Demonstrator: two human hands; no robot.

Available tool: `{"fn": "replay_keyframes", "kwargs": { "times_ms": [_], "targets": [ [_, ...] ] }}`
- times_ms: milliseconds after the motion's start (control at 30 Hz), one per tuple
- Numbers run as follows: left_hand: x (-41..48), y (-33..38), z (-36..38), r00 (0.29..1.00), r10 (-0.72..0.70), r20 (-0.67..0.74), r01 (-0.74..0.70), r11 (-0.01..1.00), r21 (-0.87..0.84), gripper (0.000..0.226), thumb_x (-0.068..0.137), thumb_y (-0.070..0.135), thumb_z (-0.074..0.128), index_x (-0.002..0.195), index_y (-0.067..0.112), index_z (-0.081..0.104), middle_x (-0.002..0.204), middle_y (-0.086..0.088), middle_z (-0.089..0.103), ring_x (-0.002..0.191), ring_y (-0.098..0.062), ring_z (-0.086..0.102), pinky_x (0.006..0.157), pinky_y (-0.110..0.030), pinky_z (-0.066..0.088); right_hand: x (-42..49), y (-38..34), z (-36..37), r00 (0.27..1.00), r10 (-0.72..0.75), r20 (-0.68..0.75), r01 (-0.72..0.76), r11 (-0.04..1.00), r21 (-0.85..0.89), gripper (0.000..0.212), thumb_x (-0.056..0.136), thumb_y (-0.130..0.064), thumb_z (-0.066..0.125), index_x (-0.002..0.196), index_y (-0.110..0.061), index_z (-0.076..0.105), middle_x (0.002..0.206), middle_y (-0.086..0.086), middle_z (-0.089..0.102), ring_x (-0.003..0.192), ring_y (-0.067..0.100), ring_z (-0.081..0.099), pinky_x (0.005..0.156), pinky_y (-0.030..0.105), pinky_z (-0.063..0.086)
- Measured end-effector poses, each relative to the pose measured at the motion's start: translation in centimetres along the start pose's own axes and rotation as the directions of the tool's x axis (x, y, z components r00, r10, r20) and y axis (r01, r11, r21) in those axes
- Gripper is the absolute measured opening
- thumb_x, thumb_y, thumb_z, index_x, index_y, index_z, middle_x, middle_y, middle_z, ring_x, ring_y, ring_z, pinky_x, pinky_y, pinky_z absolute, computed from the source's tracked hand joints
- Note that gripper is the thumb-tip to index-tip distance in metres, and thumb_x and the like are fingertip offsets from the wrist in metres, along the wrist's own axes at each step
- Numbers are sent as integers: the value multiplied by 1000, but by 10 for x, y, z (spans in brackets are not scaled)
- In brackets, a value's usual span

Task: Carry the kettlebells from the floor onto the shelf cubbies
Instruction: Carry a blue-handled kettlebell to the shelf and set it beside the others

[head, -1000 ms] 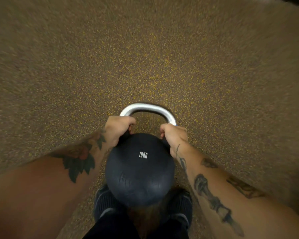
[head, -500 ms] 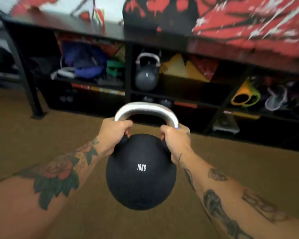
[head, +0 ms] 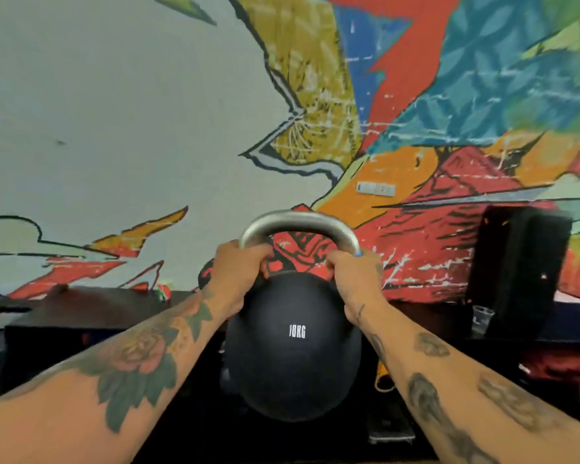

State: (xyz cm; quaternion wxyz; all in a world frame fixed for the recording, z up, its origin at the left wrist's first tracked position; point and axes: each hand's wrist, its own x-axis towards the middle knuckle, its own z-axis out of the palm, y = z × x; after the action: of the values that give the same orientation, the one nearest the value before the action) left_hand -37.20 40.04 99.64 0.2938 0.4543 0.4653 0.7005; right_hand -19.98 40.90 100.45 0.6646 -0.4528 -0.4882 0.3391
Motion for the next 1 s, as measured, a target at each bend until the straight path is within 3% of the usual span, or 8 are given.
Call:
{"fn": "replay_keyframes", "kwargs": {
  "times_ms": [133,300,433,567,700,767,900,1000],
  "targets": [
    [18,43,20,1000,7,-5,-7,1000,-27,25,72,5,72,51,9,60,42,-7,54,42,-20,52,54,-29,45,28,-38,-1,998,-53,-13,54,998,25,10,68,-7,66,67,-14,59,47,0,47,44,18,38,46,27,30],
    [47,54,43,1000,18,3,-18,999,-29,23,76,5,71,57,10,59,39,-1,52,40,-20,44,50,-28,39,71,-44,1,998,-67,-16,67,998,6,23,67,-16,69,89,-11,64,57,4,58,46,21,47,45,24,34],
    [75,37,66,1000,21,-18,-21,1000,-7,27,75,7,70,51,13,57,39,-2,53,41,-21,45,50,-27,39,111,-28,4,998,-57,0,57,998,16,19,65,-16,68,81,-15,59,56,4,58,48,23,48,49,30,36],
    [108,0,83,999,1,-47,-3,999,-38,19,71,11,70,56,14,59,42,-1,54,39,-16,49,53,-27,46,155,3,17,997,-68,43,68,998,7,14,58,-17,65,72,-17,61,46,-2,55,45,20,48,49,31,38],
    [145,-50,93,996,-49,-68,48,998,-28,24,66,12,70,46,13,55,44,-10,53,49,-24,54,64,-35,47,192,51,37,998,-16,67,16,1000,0,24,61,-20,66,83,-11,67,62,8,58,58,23,49,56,36,38],
    [169,-77,97,995,-60,-79,60,998,-5,31,66,12,71,39,13,55,45,-13,52,57,-27,56,67,-35,49,212,79,49,997,14,74,-13,1000,-11,19,62,-19,66,80,-11,68,58,6,58,54,21,49,51,31,37],
    [216,-145,99,996,-61,-69,65,997,48,42,71,10,70,32,16,55,36,-3,52,39,-16,48,52,-23,44,244,140,77,998,49,44,-48,998,-38,4,64,-13,66,67,-14,62,41,-5,50,37,14,42,43,24,32],
    [245,-210,97,996,-62,-65,65,996,54,35,67,14,68,35,16,53,37,-3,52,44,-17,49,60,-27,45,264,202,98,998,54,29,-52,997,-52,9,67,-8,65,64,-15,59,41,-4,47,37,15,40,43,23,31]
  ]
}}
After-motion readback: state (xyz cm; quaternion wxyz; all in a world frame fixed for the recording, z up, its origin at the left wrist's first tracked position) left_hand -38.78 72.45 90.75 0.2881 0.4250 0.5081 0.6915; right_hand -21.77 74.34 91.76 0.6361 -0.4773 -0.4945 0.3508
